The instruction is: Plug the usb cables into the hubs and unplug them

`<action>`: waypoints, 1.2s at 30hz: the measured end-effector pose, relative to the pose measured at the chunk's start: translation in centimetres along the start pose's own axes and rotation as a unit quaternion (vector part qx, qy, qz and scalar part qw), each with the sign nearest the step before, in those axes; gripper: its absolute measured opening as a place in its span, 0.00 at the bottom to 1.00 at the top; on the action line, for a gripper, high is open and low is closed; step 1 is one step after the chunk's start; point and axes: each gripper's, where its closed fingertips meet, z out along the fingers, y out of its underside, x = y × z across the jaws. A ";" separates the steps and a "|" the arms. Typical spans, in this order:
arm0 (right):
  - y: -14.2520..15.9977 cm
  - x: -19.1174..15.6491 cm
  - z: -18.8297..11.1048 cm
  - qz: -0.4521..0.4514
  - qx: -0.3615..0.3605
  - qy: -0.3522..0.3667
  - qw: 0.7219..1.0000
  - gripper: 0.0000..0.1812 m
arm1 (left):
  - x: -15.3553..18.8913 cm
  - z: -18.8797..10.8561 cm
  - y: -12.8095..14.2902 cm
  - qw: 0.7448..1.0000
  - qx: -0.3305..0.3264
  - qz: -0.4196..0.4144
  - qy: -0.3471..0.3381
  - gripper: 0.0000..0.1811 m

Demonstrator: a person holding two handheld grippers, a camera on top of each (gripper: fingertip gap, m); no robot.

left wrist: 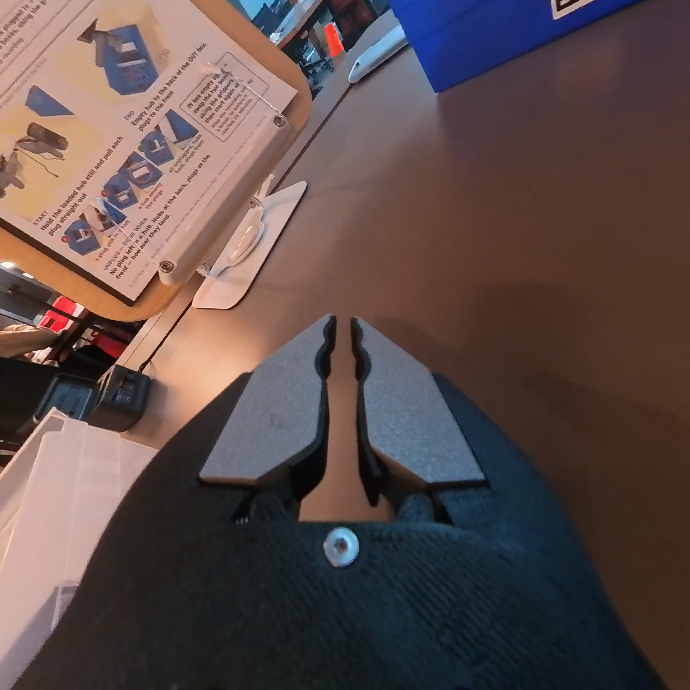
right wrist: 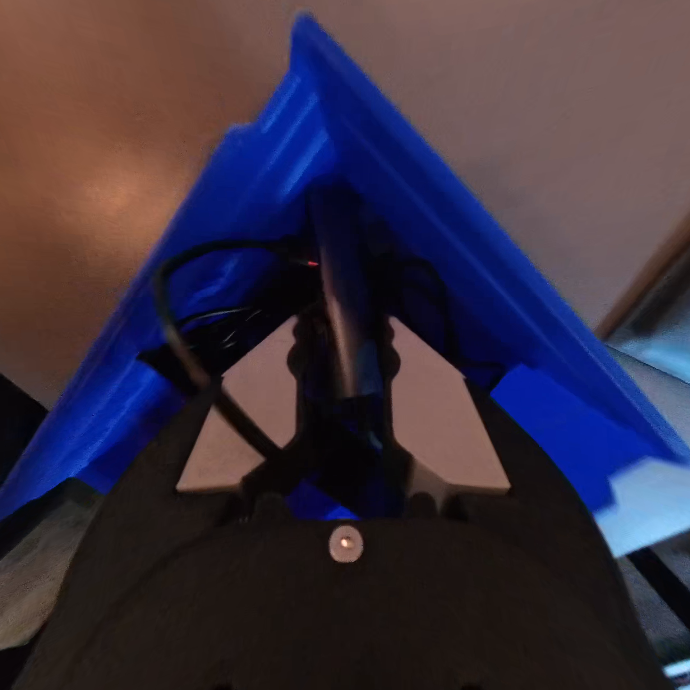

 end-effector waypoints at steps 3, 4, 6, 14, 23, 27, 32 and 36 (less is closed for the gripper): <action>-0.1 -0.1 -4.4 0.007 0.050 0.011 0.999 0.39 | 0.4 0.2 0.2 1.000 -0.007 0.013 0.004 0.05; 0.0 -0.3 -5.7 0.011 0.067 0.013 0.998 0.43 | 0.5 0.3 0.2 1.000 -0.009 0.019 0.006 0.06; 0.0 -0.5 -8.4 0.029 0.118 0.029 0.992 0.48 | 0.7 0.4 0.2 1.000 -0.012 0.026 0.006 0.08; 2.3 -4.2 -11.6 0.072 0.250 0.026 0.965 0.52 | 0.6 -0.2 0.1 1.000 -0.012 0.012 -0.002 0.12; 7.6 -16.6 -7.0 0.002 0.347 0.075 0.935 0.53 | -3.3 -12.9 -0.4 0.991 -0.045 -0.078 -0.099 0.31; 7.2 -16.5 -4.8 0.038 0.382 0.173 0.907 0.61 | -7.1 -18.3 4.3 0.959 -0.075 -0.222 -0.161 0.46; 6.1 -14.4 0.0 0.107 0.330 0.241 0.906 0.62 | -7.7 -16.1 10.1 0.934 -0.141 -0.286 -0.165 0.53; 6.1 -13.4 1.8 0.108 0.303 0.287 0.902 0.09 | -8.8 -13.6 11.2 0.950 -0.177 -0.175 -0.187 0.10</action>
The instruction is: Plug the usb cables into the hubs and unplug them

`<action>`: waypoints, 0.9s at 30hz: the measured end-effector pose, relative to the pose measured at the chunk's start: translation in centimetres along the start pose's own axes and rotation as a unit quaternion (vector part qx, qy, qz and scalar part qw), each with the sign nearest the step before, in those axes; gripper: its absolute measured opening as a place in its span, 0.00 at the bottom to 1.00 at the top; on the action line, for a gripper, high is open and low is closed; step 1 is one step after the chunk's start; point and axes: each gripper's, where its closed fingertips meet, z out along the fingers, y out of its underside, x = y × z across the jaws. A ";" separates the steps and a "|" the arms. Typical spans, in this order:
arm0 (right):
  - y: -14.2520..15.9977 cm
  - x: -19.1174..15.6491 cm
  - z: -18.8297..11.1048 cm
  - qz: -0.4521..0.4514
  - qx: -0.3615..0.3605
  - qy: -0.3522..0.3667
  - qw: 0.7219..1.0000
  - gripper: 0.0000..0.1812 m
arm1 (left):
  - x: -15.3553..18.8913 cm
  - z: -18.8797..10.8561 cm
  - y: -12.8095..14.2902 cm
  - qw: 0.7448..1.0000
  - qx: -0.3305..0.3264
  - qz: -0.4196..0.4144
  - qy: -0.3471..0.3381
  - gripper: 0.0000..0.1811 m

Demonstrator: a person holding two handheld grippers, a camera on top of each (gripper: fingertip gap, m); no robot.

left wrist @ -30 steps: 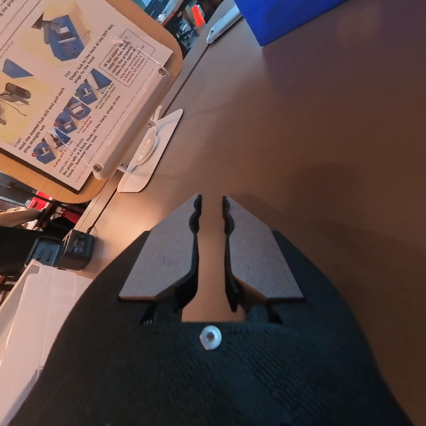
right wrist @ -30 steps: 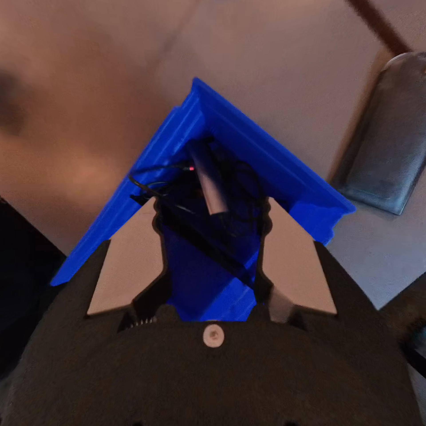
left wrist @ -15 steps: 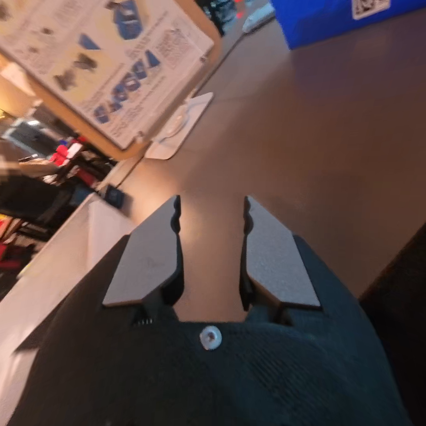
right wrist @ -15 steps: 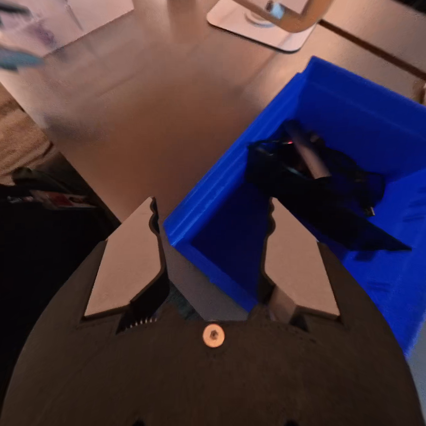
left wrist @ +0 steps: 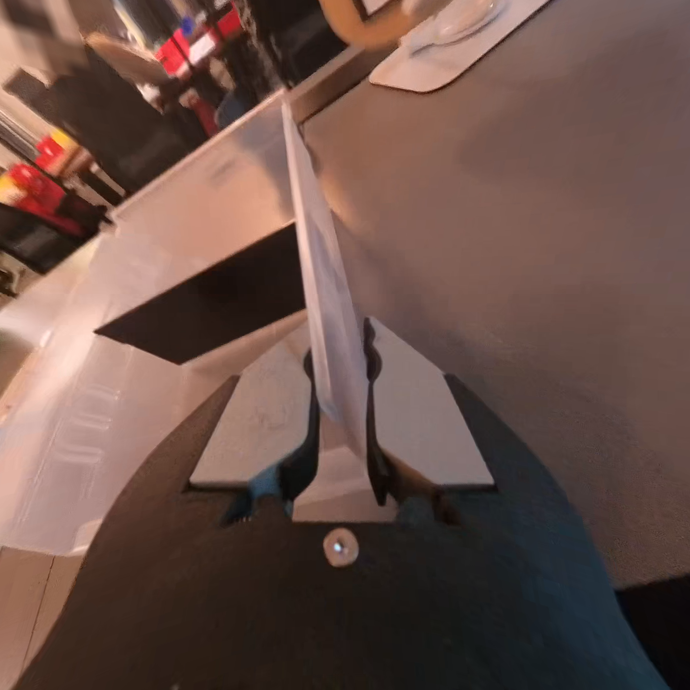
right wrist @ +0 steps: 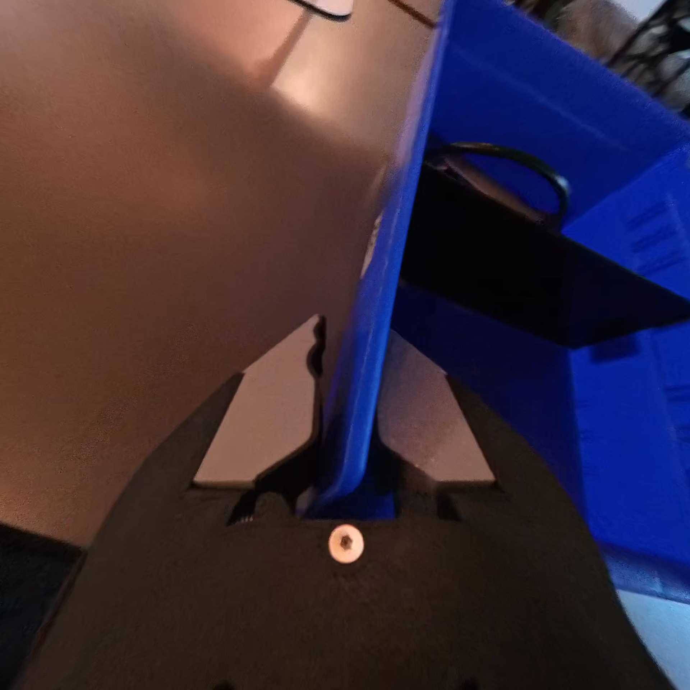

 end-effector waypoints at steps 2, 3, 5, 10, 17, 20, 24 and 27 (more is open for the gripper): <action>-0.2 0.0 0.1 -0.009 -0.009 0.023 1.000 0.06 | -1.0 0.3 0.0 0.999 -0.010 -0.042 0.009 0.03; -0.3 -0.4 0.2 -0.007 -0.021 0.020 1.000 0.07 | -1.7 0.3 0.4 0.999 -0.013 -0.045 0.024 0.03; -0.9 -1.9 0.3 0.010 -0.036 0.005 0.999 0.10 | -3.0 0.2 1.2 0.996 -0.012 -0.075 0.053 0.02; -4.5 -8.6 1.5 0.036 -0.021 -0.012 0.999 0.12 | -8.5 -2.0 0.3 0.992 0.008 -0.123 0.017 0.02; -13.6 -26.3 2.7 0.015 0.068 -0.117 0.991 0.13 | -13.0 -7.3 -2.4 0.986 0.085 -0.141 -0.018 0.02; -19.6 -35.8 2.1 -0.007 0.153 -0.155 0.976 0.26 | -13.9 -9.1 -3.0 0.983 0.107 -0.142 -0.036 0.02; -24.7 -45.9 0.3 -0.025 0.175 -0.218 0.960 0.28 | -15.0 -10.9 -3.3 0.981 0.128 -0.141 -0.048 0.02; -26.4 -48.2 -3.4 -0.038 0.203 -0.269 0.941 0.28 | -15.7 -12.2 -3.5 0.977 0.143 -0.147 -0.052 0.02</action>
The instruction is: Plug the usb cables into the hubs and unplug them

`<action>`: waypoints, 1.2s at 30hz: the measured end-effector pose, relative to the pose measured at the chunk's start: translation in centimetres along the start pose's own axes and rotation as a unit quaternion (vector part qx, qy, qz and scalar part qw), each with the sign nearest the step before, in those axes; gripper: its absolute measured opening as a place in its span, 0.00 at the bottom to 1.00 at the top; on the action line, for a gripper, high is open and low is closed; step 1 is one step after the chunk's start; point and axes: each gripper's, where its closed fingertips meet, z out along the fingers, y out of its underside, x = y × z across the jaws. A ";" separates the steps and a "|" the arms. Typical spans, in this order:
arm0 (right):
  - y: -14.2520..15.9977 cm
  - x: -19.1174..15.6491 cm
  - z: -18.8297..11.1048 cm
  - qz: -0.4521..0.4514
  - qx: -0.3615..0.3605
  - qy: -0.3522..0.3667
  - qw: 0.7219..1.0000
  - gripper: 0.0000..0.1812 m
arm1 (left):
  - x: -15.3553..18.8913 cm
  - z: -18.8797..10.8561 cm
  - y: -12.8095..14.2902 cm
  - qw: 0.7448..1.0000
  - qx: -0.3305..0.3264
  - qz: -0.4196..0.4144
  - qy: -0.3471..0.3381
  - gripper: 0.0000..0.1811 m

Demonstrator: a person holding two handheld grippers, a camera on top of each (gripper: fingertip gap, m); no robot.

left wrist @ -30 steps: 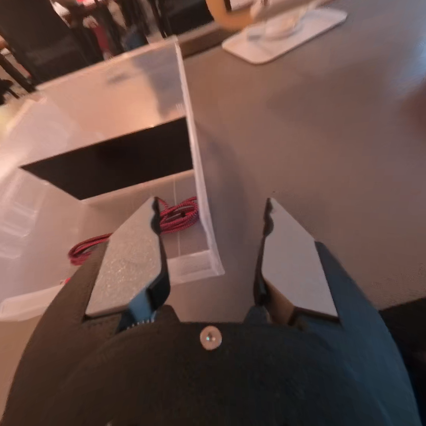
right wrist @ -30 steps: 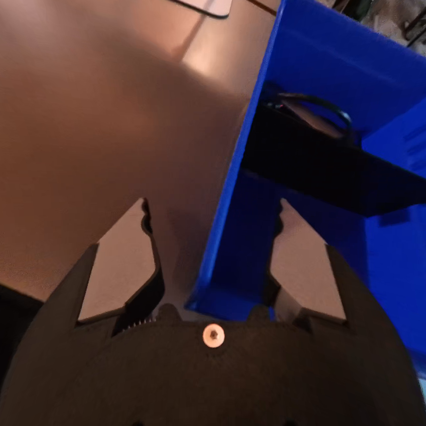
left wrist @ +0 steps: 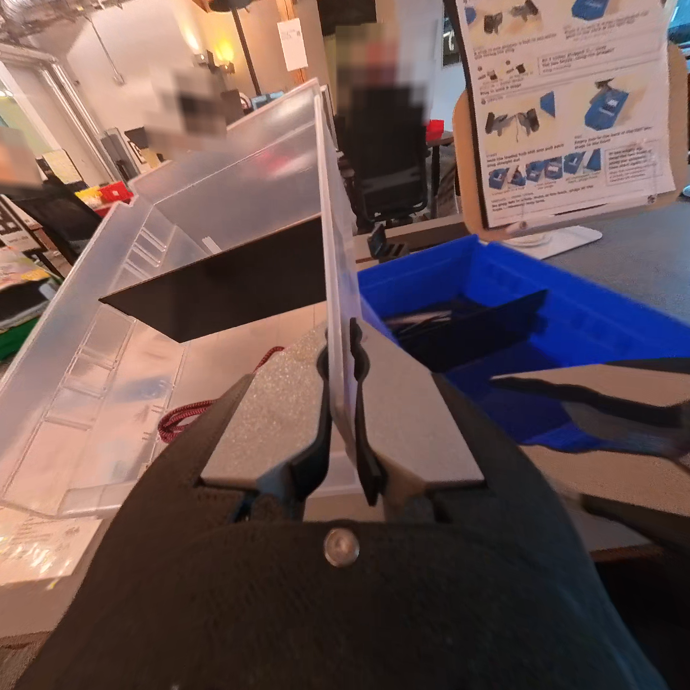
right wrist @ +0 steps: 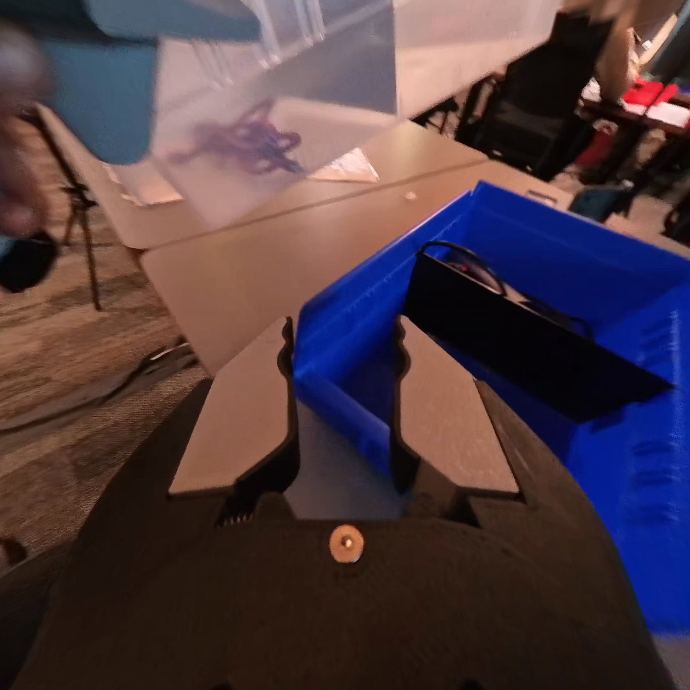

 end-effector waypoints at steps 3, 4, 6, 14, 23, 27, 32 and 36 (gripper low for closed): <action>-1.4 -0.1 -3.5 -0.017 0.025 -0.053 0.998 0.27 | 0.2 -0.8 -1.0 1.000 0.013 0.015 -0.002 0.01; -1.3 0.1 -4.7 -0.028 0.022 -0.079 0.996 0.23 | 0.8 -0.9 -1.5 1.000 0.017 0.021 0.001 0.01; -0.6 2.0 -7.3 -0.035 0.008 -0.104 0.994 0.32 | 3.1 -1.2 -2.7 0.999 0.022 0.045 0.019 0.01; 0.1 20.4 -22.0 -0.028 0.070 0.036 0.997 0.31 | 22.2 -2.3 -6.3 0.962 0.076 0.125 0.230 0.02; 6.3 33.6 -36.9 0.036 0.052 0.160 0.985 0.37 | 44.7 0.6 -1.4 0.897 0.029 0.193 0.396 0.02; 8.2 30.1 -37.6 0.042 0.121 0.046 0.991 0.37 | 51.7 2.4 2.2 0.885 0.004 0.205 0.418 0.02; 11.2 30.7 -35.8 0.057 0.056 0.071 0.994 0.45 | 54.0 4.2 4.4 0.884 -0.069 0.250 0.389 0.26; 10.3 26.3 -33.2 0.025 0.042 0.002 0.999 0.50 | 49.9 2.2 3.1 0.885 -0.071 0.235 0.396 0.37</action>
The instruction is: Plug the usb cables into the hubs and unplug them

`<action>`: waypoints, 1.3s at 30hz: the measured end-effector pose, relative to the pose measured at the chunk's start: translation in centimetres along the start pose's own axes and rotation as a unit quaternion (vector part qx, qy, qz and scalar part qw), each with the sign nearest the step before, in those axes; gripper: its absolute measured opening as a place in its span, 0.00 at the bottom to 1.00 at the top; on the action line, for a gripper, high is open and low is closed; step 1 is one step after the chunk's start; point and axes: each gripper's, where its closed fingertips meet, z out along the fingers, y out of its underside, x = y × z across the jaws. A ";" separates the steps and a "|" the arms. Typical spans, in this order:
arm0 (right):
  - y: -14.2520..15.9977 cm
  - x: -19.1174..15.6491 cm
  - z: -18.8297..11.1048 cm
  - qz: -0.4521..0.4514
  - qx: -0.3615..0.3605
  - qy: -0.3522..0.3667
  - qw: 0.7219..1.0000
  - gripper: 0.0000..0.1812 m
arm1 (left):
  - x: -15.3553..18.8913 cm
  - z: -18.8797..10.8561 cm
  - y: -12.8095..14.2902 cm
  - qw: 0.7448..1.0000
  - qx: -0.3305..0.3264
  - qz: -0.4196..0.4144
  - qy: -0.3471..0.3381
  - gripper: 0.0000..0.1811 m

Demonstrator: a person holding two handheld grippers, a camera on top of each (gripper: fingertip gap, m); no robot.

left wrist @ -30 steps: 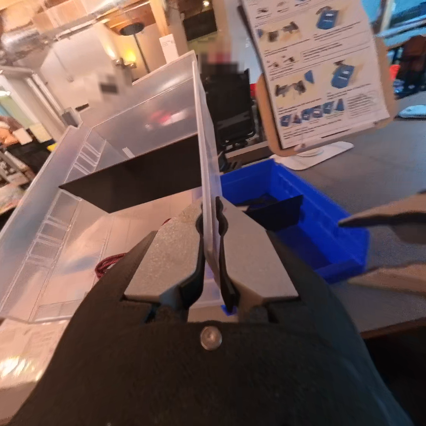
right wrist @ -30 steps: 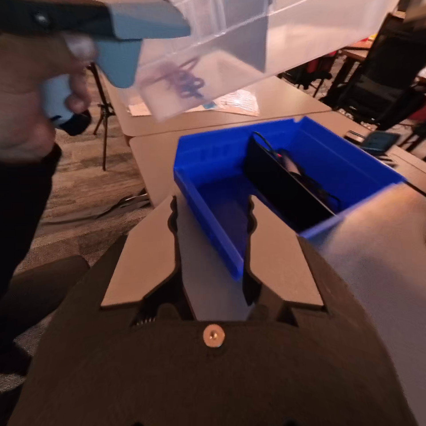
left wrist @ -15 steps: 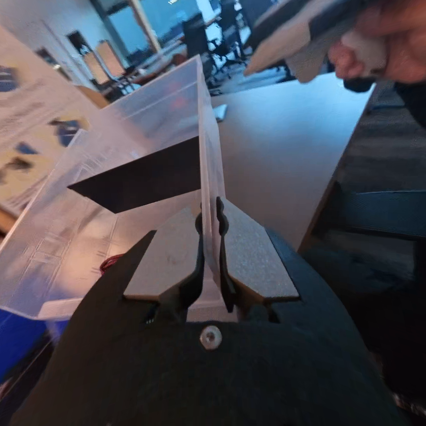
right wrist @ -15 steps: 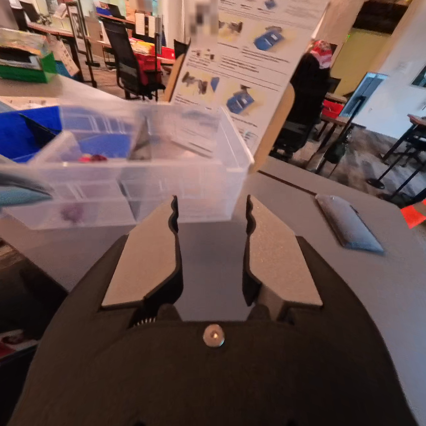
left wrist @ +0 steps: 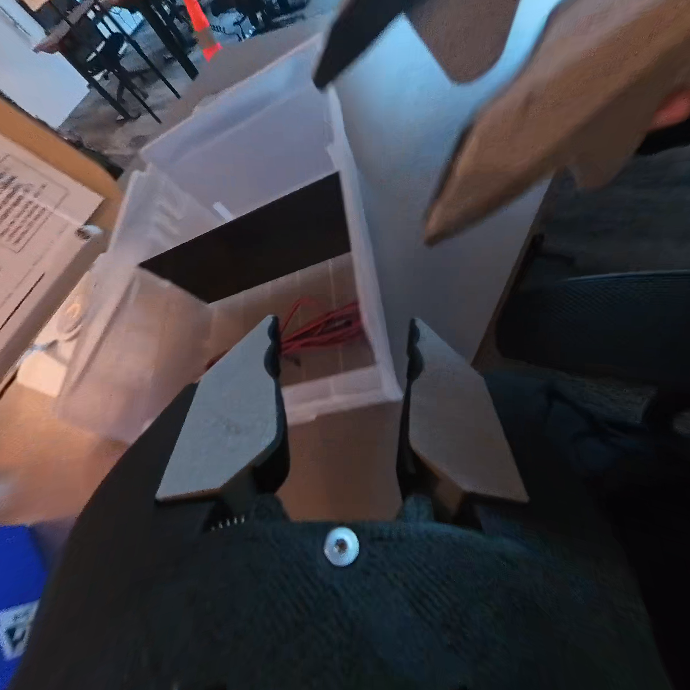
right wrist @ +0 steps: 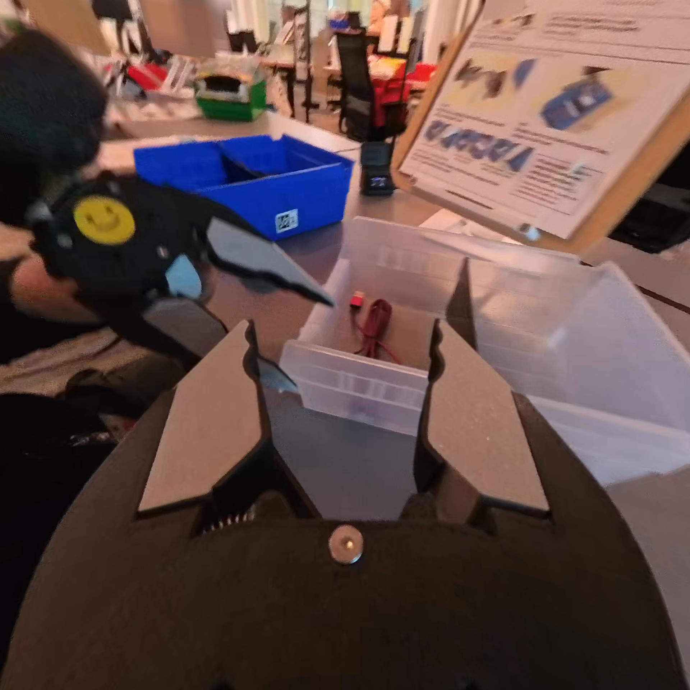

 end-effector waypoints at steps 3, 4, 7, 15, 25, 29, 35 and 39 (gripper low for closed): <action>1.4 -2.6 3.4 -0.057 -0.042 0.000 0.997 0.50 | -2.9 -4.5 2.3 0.999 0.008 -0.047 -0.013 0.41; 2.1 -2.8 4.6 -0.073 -0.063 0.015 0.995 0.49 | -4.1 -5.9 3.5 0.998 0.005 -0.065 -0.024 0.42; 4.3 -1.0 6.6 -0.123 -0.126 0.084 0.981 0.48 | -8.1 -9.7 8.0 0.992 -0.027 -0.093 -0.079 0.44; 6.9 12.8 -4.1 -0.114 -0.233 0.285 0.923 0.49 | -11.3 -17.1 17.0 0.979 -0.032 -0.171 -0.108 0.24; 2.9 7.0 2.7 -0.035 -0.087 0.183 0.979 0.54 | -15.2 -13.7 17.6 0.963 -0.060 -0.178 -0.194 0.48; 4.6 7.0 8.1 -0.026 -0.118 0.182 0.976 0.53 | -16.7 -11.5 19.4 0.957 -0.092 -0.177 -0.212 0.28; 7.7 9.3 9.4 -0.067 -0.194 0.207 0.957 0.20 | -20.3 -16.5 23.4 0.938 -0.117 -0.196 -0.262 0.03; 9.4 13.4 4.3 -0.132 -0.252 0.318 0.904 0.05 | -21.0 -20.0 25.9 0.930 -0.101 -0.280 -0.214 0.02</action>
